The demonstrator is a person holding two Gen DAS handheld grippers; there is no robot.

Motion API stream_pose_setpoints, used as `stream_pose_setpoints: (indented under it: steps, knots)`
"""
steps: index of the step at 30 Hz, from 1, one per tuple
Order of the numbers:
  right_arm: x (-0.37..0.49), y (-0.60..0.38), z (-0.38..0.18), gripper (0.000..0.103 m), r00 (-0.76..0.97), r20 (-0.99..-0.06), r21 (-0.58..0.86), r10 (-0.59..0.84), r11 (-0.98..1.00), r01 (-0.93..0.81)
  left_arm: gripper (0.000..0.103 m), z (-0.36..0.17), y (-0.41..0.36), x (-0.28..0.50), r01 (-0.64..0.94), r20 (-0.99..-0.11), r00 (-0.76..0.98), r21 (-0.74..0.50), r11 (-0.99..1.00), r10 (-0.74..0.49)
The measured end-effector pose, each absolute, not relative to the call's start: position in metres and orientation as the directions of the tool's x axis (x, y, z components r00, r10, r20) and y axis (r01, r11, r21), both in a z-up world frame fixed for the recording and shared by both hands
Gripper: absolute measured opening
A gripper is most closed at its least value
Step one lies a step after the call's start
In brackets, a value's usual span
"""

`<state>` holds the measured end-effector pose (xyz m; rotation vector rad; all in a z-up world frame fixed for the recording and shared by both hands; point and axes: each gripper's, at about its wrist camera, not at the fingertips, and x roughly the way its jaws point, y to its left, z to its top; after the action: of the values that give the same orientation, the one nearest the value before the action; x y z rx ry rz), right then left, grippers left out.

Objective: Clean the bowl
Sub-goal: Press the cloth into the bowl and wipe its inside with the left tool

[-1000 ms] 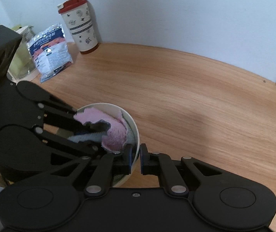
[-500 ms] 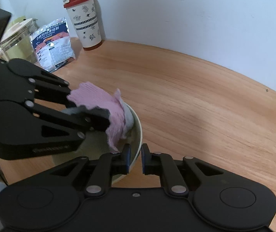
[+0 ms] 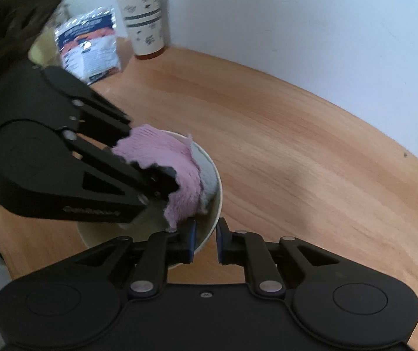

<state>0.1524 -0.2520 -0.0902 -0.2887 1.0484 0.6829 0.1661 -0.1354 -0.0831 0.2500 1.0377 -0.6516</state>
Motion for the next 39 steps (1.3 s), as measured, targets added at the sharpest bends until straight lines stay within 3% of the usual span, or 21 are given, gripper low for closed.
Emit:
stream_pose_setpoints:
  steps: [8,24,39]
  knots:
    - [0.155,-0.245,-0.087,0.017,0.317,-0.879,0.044,0.355,0.725,-0.688,0.014,-0.09,-0.14,0.165,0.682,-0.866,0.307,-0.089,0.726,-0.395]
    - [0.154,-0.243,-0.089,0.017,0.334,-0.877,0.024,0.345,0.727,-0.686,0.013,-0.078,-0.131,0.16,0.563,-0.864,0.396,-0.04,0.825,-0.312]
    - [0.151,-0.233,-0.093,0.012,0.356,-0.878,-0.033,0.319,0.703,-0.71,0.014,-0.076,-0.125,0.161,0.594,-0.951,0.225,-0.037,0.803,-0.21]
